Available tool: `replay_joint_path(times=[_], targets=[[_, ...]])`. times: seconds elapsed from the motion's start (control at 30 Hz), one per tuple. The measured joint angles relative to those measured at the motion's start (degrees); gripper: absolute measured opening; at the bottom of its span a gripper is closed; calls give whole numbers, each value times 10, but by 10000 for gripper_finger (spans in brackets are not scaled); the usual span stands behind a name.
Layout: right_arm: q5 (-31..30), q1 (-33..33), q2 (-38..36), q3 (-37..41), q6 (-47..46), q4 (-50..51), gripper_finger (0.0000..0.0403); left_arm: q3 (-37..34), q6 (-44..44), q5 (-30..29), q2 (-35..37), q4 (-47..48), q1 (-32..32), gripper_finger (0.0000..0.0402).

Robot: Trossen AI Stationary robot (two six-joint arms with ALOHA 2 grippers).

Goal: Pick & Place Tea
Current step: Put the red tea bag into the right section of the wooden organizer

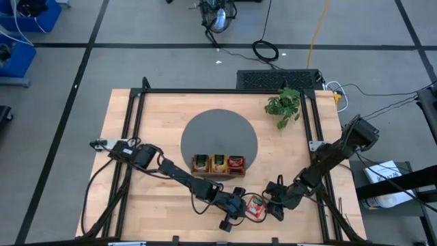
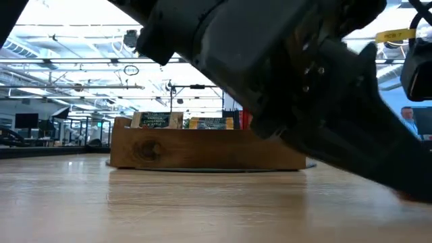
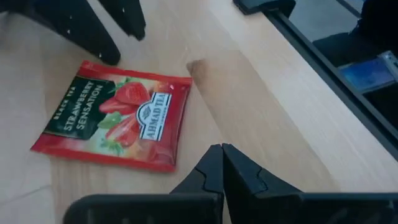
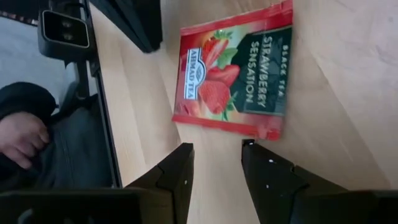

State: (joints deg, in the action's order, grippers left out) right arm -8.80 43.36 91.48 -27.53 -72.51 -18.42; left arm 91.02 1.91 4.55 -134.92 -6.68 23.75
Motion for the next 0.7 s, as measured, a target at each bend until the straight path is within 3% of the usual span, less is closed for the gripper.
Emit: replay_joint_path(times=[0.27,0.5,0.7], targets=[[15,-15,-9,1,9,14,130,1,8,28,-6,-9,-9,8],[0,-11,-68,1,-4,113,130,1,8,30,-6,-12,-8,10],[-8,-17,-58,1,11,110,130,1,1,30,-6,-14,-9,7]])
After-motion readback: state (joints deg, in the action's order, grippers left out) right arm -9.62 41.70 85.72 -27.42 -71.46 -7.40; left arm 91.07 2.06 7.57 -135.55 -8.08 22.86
